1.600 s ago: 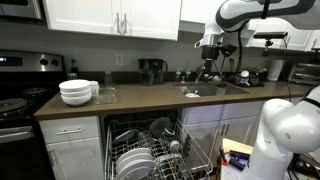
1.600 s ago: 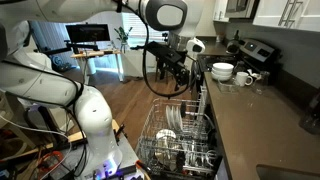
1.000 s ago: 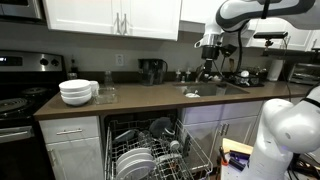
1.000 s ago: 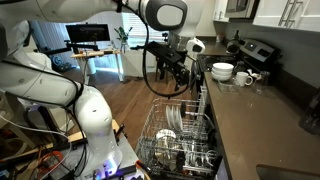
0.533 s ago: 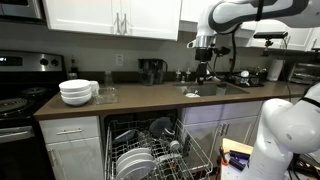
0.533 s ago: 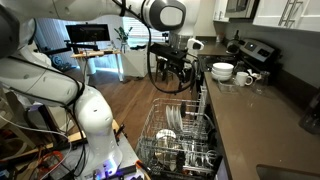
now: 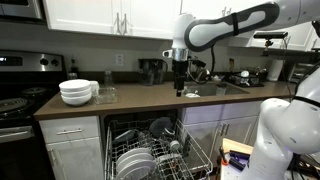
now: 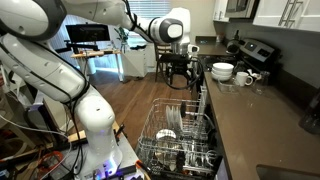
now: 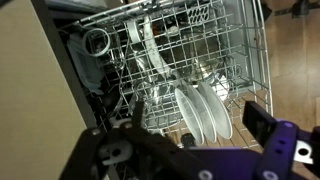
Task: Take out the first plate and put it on the countertop
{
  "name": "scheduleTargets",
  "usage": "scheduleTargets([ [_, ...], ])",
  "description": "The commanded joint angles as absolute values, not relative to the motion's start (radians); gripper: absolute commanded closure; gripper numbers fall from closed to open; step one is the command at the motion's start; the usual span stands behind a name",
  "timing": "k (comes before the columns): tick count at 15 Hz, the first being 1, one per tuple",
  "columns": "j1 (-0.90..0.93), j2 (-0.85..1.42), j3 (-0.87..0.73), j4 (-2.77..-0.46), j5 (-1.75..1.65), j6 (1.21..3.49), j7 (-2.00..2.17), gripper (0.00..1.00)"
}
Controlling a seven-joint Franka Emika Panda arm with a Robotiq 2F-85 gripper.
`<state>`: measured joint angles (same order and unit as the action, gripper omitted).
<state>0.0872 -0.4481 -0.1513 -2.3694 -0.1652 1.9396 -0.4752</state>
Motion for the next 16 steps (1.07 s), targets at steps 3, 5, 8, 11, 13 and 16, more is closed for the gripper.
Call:
scheduleTargets([
  [3,0.093,-0.246,-0.083,-2.368,-0.177,2.134,-0.48,0.0],
  [5,0.092,-0.173,-0.071,-2.359,-0.158,2.138,-0.499,0.0],
  [8,0.078,-0.183,-0.056,-2.374,-0.16,2.13,-0.478,0.0],
  [11,0.077,-0.169,-0.055,-2.366,-0.16,2.13,-0.478,0.0],
  [13,0.076,-0.109,-0.049,-2.368,-0.169,2.184,-0.473,0.0],
  [16,0.08,-0.032,-0.033,-2.357,-0.175,2.266,-0.487,0.0],
])
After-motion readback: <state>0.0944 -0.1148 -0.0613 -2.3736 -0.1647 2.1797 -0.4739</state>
